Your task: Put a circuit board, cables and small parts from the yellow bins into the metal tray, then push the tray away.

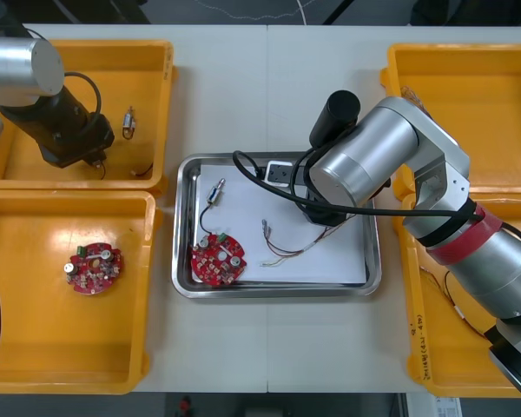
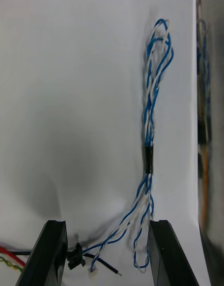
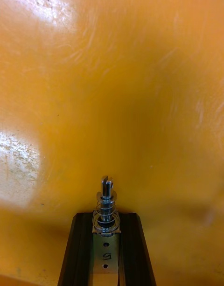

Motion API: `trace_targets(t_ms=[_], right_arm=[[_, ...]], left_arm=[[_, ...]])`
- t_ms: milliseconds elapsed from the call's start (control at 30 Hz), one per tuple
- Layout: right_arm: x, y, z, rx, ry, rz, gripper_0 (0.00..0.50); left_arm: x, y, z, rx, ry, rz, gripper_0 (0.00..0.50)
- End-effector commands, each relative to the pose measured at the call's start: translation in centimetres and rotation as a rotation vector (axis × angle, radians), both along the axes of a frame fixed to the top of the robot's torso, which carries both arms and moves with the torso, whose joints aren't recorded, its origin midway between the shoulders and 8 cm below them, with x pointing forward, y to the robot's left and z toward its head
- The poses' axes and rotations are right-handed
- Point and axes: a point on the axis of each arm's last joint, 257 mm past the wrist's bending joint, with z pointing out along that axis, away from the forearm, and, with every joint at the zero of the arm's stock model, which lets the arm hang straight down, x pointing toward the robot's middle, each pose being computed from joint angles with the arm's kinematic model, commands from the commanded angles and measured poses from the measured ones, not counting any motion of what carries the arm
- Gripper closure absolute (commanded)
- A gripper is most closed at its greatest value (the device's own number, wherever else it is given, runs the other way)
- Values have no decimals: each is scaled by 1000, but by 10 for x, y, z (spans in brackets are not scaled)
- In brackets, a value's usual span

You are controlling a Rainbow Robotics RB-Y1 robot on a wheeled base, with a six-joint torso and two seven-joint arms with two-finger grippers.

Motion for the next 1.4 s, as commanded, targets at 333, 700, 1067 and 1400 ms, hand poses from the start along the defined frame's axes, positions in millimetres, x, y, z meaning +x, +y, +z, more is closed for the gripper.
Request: trace_targets(t_ms=[333, 700, 1067, 1400], right_arm=[[-40, -5, 56, -2, 35, 6, 0], [-52, -40, 98, 143, -25, -114, 0], [-58, -141, 141, 344, -178, -427, 0], [-84, -230, 126, 468, -184, -801, 0]], left_arm=[[-1, 15, 6, -6, -15, 53, 500], [-4, 17, 54, 66, -49, -7, 500], [-26, -10, 98, 136, -47, -121, 500], [-47, -50, 119, 143, -35, -249, 500]])
